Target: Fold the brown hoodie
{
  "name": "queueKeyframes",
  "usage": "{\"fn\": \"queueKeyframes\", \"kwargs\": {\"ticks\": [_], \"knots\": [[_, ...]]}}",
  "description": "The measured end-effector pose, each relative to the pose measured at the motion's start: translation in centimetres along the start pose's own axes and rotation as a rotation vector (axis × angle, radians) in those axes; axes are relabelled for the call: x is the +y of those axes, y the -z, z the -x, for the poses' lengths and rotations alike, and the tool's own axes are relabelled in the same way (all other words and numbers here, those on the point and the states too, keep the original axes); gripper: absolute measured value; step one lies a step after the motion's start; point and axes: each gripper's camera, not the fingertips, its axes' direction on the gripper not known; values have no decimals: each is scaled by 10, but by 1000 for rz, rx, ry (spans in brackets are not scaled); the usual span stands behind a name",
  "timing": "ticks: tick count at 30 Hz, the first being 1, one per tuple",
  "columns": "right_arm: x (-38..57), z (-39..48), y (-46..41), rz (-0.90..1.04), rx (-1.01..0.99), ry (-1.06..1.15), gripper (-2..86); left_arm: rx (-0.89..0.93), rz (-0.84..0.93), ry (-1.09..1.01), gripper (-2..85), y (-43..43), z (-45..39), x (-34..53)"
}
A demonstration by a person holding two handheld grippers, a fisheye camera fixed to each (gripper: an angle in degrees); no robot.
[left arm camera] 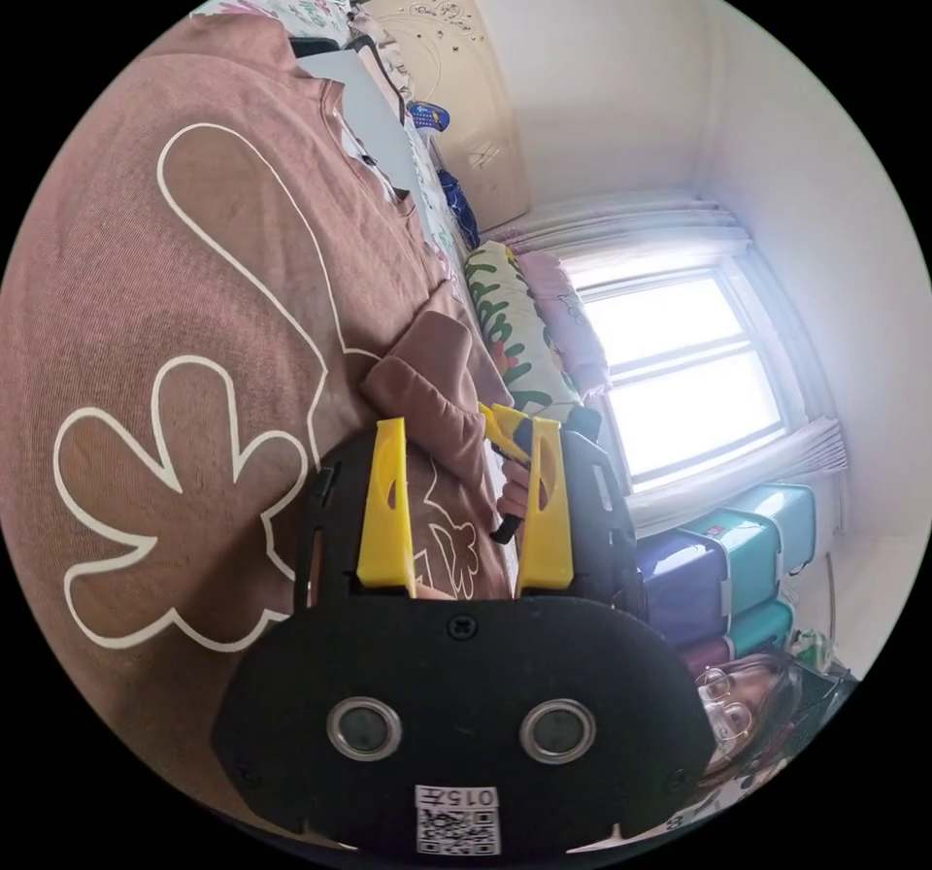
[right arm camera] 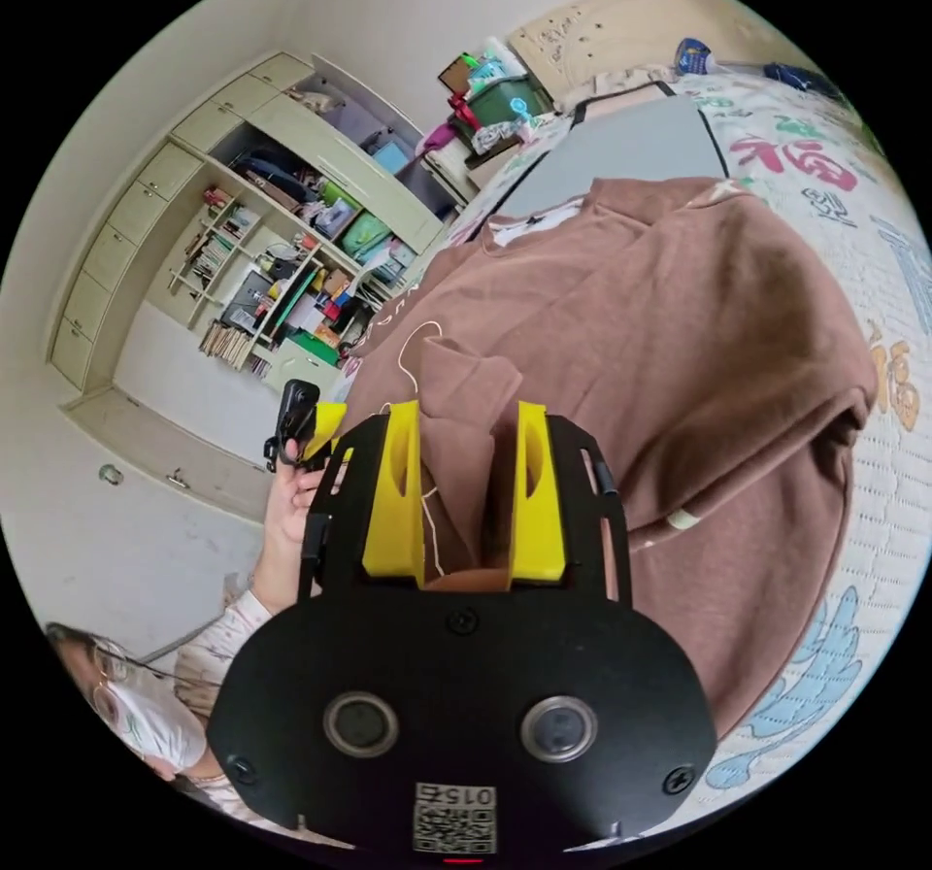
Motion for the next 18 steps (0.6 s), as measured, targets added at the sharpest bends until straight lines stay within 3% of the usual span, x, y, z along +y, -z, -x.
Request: {"fn": "queueKeyframes", "kwargs": {"ticks": [3, 7, 13, 18], "knots": [[0, 11, -17, 17, -32, 35, 66, 41, -3, 12, 179, 6, 7, 2], [46, 70, -20, -19, -28, 290, 47, 53, -2, -23, 182, 23, 8, 2], [142, 141, -64, -27, 289, 667, 36, -13, 158, -166, 179, 16, 6, -1], [185, 155, -98, -79, 426, 784, 38, -49, 182, -188, 165, 11, 22, 6]]}}
